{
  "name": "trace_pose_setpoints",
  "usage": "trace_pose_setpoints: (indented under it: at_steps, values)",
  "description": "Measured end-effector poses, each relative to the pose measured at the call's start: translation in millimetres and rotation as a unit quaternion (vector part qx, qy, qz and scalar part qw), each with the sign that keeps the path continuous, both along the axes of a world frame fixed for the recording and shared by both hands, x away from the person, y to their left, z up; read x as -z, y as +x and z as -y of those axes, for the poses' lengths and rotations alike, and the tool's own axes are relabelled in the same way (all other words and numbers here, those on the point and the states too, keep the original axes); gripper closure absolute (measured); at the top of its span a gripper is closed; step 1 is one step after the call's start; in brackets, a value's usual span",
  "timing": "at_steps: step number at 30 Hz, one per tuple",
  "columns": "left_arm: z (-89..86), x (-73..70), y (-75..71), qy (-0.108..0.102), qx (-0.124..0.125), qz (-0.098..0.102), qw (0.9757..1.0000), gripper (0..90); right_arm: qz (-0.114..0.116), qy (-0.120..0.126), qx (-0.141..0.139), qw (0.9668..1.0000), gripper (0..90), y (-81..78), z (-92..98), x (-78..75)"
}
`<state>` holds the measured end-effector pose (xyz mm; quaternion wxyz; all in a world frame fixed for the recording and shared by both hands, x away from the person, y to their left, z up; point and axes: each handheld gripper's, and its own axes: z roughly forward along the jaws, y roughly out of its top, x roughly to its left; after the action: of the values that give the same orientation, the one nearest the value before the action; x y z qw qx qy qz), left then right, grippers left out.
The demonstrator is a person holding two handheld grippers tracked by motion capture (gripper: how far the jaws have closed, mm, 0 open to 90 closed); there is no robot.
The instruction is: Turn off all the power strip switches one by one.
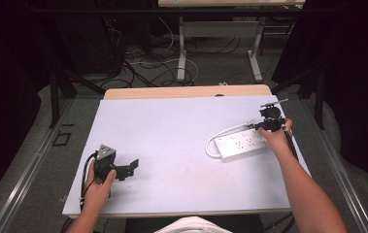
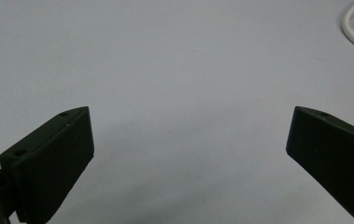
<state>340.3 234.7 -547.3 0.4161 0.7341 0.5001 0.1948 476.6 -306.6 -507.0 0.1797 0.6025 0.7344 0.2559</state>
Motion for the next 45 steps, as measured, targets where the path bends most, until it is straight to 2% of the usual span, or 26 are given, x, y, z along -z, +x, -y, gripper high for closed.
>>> trace_pose_setpoints:
  at_steps: [15,17,20,23,24,29,32,35,37,39,41,43,45]
  values:
    - [-0.3,-0.4,-0.6,-0.004,-0.002,-0.007,1.0,0.9,0.019,0.023,-0.036,0.9989,48.7,-21.1,-9.7,-15.2]
    - [-0.1,-0.2,-0.5,-0.004,-0.002,-0.006,1.0,0.9,0.032,0.023,-0.043,0.9983,44.6,-25.5,-10.3,-18.5]
    - [-0.3,-0.1,-0.4,-0.003,-0.002,-0.007,1.0,0.9,0.046,0.035,-0.05,0.9971,38.2,-31.4,-12.1,-21.0]
    - [-0.3,-0.6,-0.7,-0.004,-0.002,-0.007,1.0,0.9,0.079,0.025,-0.084,0.993,32.8,-37.2,-13.3,-21.1]
    - [-0.4,-0.7,-0.8,-0.004,-0.002,-0.007,1.0,0.9,0.083,0.025,-0.092,0.992,32.6,-39.1,-13.5,-21.4]
    - [-0.6,-0.9,-1.0,-0.004,-0.003,-0.007,1.0,0.9,0.093,0.024,-0.102,0.9902,29.1,-51.4,-15.6,-23.7]
    - [-0.9,-0.9,-1.0,-0.004,-0.003,-0.007,1.0,0.9,0.094,0.036,-0.096,0.9902,22.4,-58.1,-16.3,-24.8]
    - [-0.9,-1.0,-1.1,-0.004,-0.003,-0.006,1.0,1.0,0.093,0.05,-0.1,0.9894,17.1,-64.6,-15.8,-26.1]
    - [-0.8,-1.1,-1.1,-0.003,-0.003,-0.006,1.0,0.9,0.101,0.054,-0.103,0.988,15.3,-70.0,-15.8,-27.1]
    - [-0.5,-1.0,-1.2,-0.003,-0.003,-0.007,1.0,0.9,0.113,0.046,-0.103,0.9872,15.2,-75.0,-16.1,-27.7]
    - [0.0,-0.5,-1.2,-0.005,-0.006,-0.002,1.0,0.9,0.116,0.037,-0.102,0.9874,14.9,-81.1,-17.1,-28.8]
    - [-0.5,-1.2,-1.4,-0.003,-0.003,-0.006,1.0,0.9,0.123,0.035,-0.105,0.9863,13.8,-87.5,-16.5,-29.8]
    - [-0.7,-1.1,-1.4,-0.003,-0.003,-0.005,1.0,0.9,0.129,0.044,-0.102,0.9854,10.3,-93.9,-16.2,-30.1]
